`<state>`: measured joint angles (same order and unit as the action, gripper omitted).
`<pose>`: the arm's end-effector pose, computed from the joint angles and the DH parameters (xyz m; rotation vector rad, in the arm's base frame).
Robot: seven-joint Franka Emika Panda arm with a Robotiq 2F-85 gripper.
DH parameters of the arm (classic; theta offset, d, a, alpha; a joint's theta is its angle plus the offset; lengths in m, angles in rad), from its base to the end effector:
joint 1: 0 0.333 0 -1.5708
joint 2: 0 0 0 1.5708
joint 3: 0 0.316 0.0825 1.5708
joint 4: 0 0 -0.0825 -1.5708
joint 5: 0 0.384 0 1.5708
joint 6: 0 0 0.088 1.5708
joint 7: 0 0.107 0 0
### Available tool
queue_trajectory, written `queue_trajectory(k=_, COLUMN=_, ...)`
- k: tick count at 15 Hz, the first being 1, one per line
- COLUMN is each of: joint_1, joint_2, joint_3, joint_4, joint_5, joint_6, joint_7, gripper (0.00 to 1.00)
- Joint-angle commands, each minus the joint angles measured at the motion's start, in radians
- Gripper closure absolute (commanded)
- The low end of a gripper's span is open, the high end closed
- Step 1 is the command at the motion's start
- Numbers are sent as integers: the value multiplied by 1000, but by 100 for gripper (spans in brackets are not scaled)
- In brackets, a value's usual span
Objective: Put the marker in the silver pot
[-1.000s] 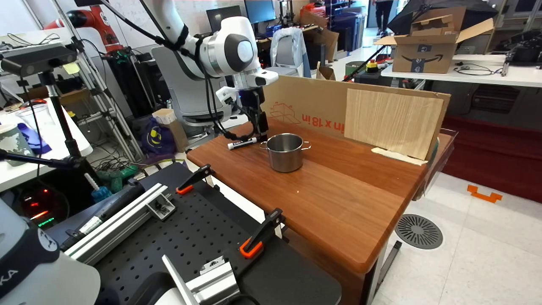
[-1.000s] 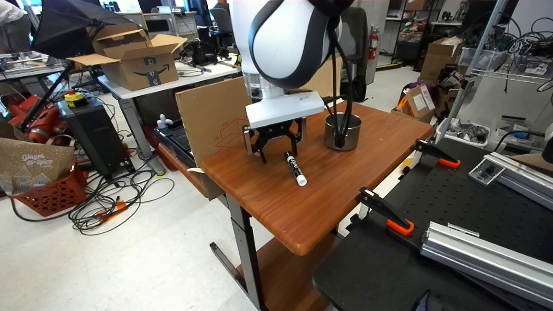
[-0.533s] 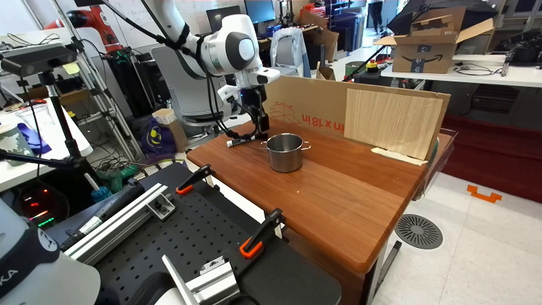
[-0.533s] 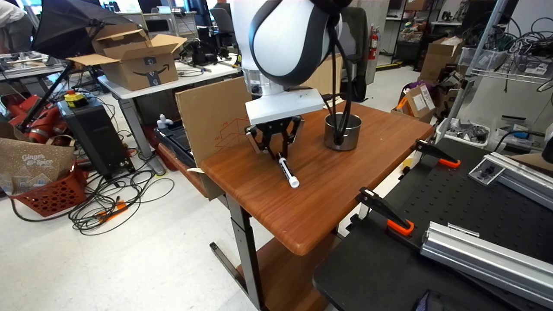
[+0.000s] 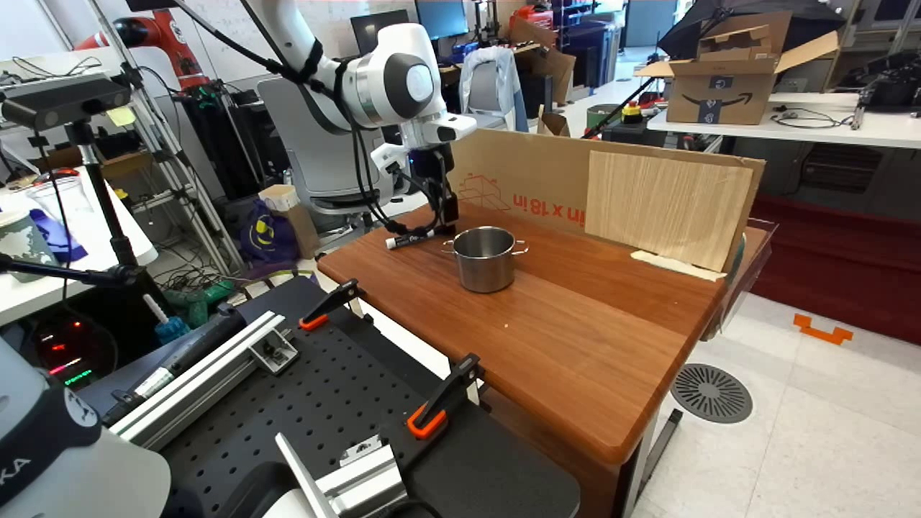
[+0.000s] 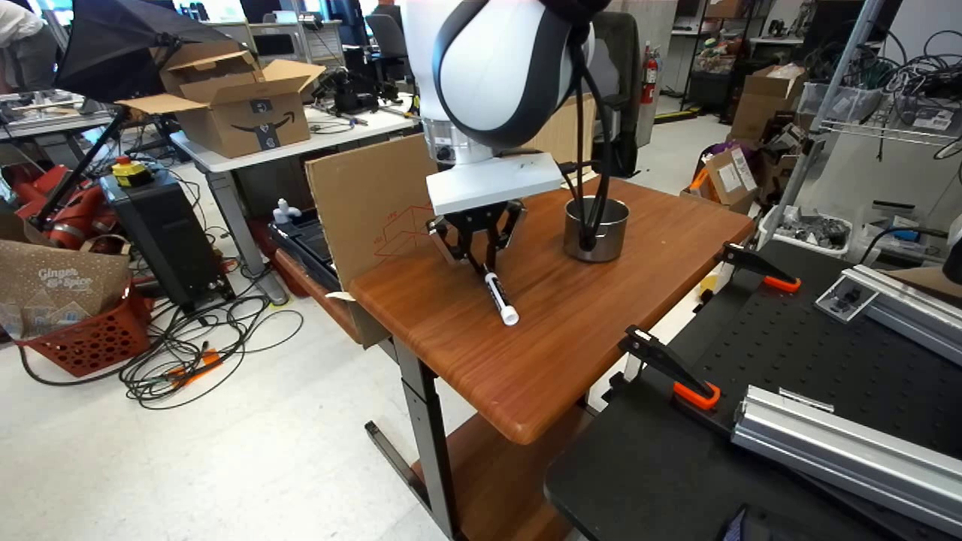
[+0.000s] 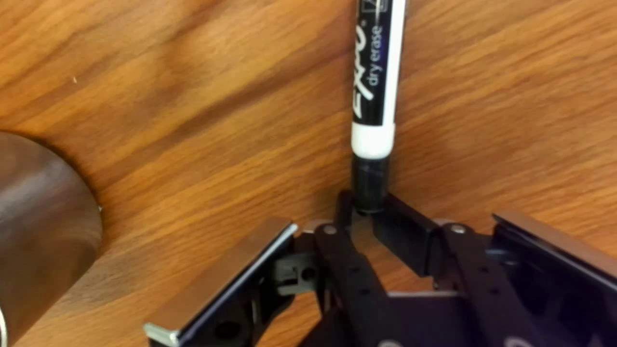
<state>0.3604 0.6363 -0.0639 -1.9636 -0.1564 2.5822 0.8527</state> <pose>0.5814 0.1810 0.1436 2.9664 -0.6177 0.0753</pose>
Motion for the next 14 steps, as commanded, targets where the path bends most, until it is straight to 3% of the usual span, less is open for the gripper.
queue_trajectory(k=1, joint_1=2, joint_2=-2, joint_3=3, joint_4=4, joint_5=10, joint_6=-5, joint_7=-15, gripper=95)
queue_trajectory(k=9, joint_1=34, joint_2=-181, joint_3=-46, joint_4=-96, joint_5=-48, joint_6=2, joint_7=51, gripper=95)
queue_trajectory(k=14, joint_1=57, joint_2=-352, joint_3=-108, joint_4=-226, joint_5=-235, joint_6=13, joint_7=237, gripper=95)
